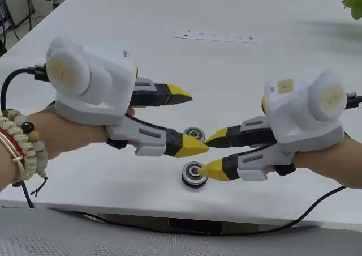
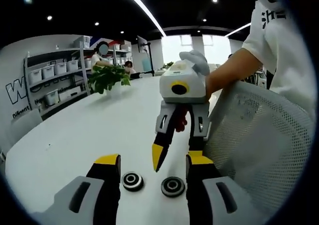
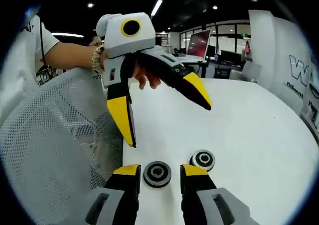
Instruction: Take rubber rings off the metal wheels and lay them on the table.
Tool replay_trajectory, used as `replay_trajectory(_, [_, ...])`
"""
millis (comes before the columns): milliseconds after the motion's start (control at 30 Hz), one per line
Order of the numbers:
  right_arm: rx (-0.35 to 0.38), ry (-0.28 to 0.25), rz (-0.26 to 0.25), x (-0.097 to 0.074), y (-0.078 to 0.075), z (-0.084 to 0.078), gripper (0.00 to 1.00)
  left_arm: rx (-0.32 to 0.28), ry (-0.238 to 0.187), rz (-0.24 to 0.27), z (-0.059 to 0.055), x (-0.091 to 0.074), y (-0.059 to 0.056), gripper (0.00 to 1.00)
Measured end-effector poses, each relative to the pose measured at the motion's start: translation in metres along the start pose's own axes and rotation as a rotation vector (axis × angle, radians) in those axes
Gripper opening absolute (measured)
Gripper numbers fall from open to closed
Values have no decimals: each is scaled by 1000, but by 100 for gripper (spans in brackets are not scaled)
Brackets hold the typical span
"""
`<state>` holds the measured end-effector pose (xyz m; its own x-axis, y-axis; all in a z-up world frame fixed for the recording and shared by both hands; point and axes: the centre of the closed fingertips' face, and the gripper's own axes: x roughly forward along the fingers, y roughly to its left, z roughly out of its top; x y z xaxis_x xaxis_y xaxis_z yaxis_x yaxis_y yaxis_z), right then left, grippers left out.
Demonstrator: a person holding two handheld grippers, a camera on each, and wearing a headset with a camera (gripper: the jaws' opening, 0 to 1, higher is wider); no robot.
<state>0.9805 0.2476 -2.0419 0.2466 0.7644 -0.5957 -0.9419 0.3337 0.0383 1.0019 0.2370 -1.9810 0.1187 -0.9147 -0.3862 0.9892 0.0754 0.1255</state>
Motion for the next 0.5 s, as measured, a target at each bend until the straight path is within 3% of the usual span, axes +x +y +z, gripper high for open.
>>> replay_trajectory(200, [4,35,-1,5,2,-11,27,0,99,-65,-30,9,-18,44])
replay_trajectory(400, [11,71,-7,8,3,-23,26,-31,130,-71,-48,15,-20,36])
replay_trajectory(500, [20,77,0,10,5,-27,23,-62,126,-60,-50,18,-17,35])
